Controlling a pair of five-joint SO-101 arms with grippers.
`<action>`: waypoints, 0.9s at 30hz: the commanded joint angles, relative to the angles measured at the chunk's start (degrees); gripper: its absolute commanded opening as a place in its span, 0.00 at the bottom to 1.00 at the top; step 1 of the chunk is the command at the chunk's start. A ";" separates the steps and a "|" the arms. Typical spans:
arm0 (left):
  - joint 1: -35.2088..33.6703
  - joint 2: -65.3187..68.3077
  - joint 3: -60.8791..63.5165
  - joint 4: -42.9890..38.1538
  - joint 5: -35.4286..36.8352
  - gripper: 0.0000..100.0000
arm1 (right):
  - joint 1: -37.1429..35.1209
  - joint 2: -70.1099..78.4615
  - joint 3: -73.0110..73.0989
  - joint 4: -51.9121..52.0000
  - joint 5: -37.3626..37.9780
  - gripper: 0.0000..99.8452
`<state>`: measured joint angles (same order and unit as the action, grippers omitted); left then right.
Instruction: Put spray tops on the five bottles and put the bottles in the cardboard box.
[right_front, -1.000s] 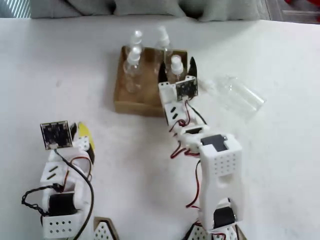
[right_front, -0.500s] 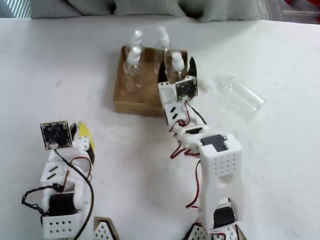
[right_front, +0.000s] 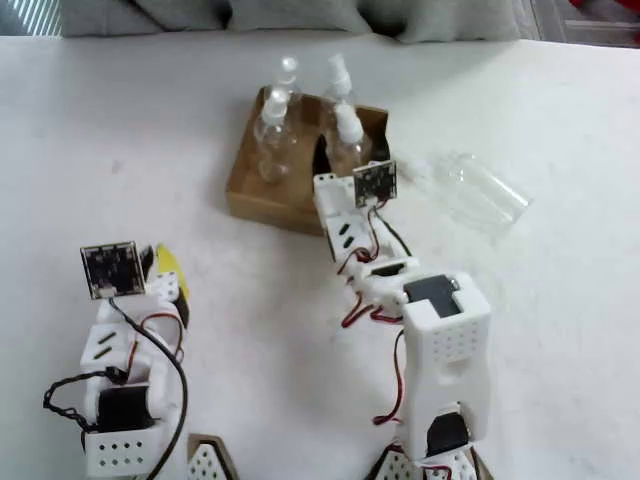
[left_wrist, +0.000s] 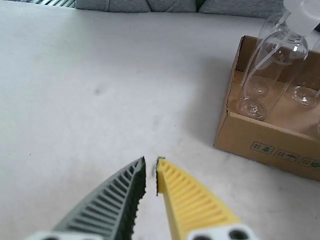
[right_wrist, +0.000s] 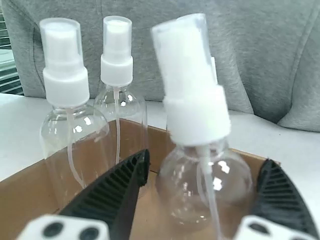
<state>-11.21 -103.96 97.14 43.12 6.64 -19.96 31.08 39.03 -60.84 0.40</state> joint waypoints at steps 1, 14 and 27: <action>-0.31 -0.75 -0.18 0.26 0.09 0.06 | -0.57 -3.03 -0.26 -0.04 -0.53 0.31; -0.22 -0.75 -0.18 0.26 0.09 0.06 | 0.57 -8.22 0.44 2.42 -2.73 0.31; -0.22 -0.75 -0.18 0.09 0.09 0.06 | 1.63 -14.20 6.07 3.12 -3.08 0.31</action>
<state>-11.21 -103.96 97.14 43.12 6.64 -19.25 22.20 43.78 -57.93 -1.89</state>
